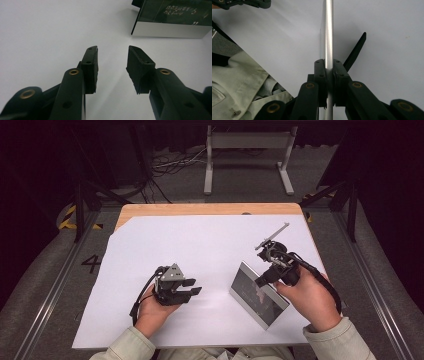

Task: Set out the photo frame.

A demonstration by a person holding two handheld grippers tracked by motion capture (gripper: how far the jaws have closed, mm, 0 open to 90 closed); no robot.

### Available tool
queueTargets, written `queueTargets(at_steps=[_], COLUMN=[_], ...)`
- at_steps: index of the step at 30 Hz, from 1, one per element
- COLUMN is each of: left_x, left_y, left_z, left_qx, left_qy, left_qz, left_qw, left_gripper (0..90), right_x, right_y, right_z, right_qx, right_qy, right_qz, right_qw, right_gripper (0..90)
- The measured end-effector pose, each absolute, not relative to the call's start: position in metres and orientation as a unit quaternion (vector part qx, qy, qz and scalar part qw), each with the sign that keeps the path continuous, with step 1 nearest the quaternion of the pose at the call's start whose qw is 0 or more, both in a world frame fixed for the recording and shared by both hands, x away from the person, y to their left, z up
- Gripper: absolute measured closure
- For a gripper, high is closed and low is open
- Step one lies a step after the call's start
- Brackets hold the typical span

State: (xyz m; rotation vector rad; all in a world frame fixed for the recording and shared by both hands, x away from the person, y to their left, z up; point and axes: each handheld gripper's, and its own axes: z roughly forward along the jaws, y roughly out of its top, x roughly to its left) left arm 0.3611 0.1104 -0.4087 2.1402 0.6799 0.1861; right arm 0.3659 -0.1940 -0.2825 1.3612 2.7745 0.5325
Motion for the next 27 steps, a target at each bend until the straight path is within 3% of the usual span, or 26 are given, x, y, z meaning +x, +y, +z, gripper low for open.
queueTargets(at_steps=[14, 27], left_x=[0.360, 0.356], left_y=[0.120, 0.146], left_z=[-0.408, -0.410], left_qx=[0.851, 0.842], left_qy=[0.288, 0.321], left_qz=[0.069, 0.082], left_qw=[0.434, 0.426], left_gripper=[63.3, 57.3], right_x=[0.378, 0.404], right_y=[-0.186, -0.166], right_z=[-0.265, -0.256], right_qx=[0.403, 0.342], right_qy=[0.900, 0.927], right_qz=[0.167, 0.151], right_qw=[0.013, 0.008], right_gripper=[84.1, 84.1])
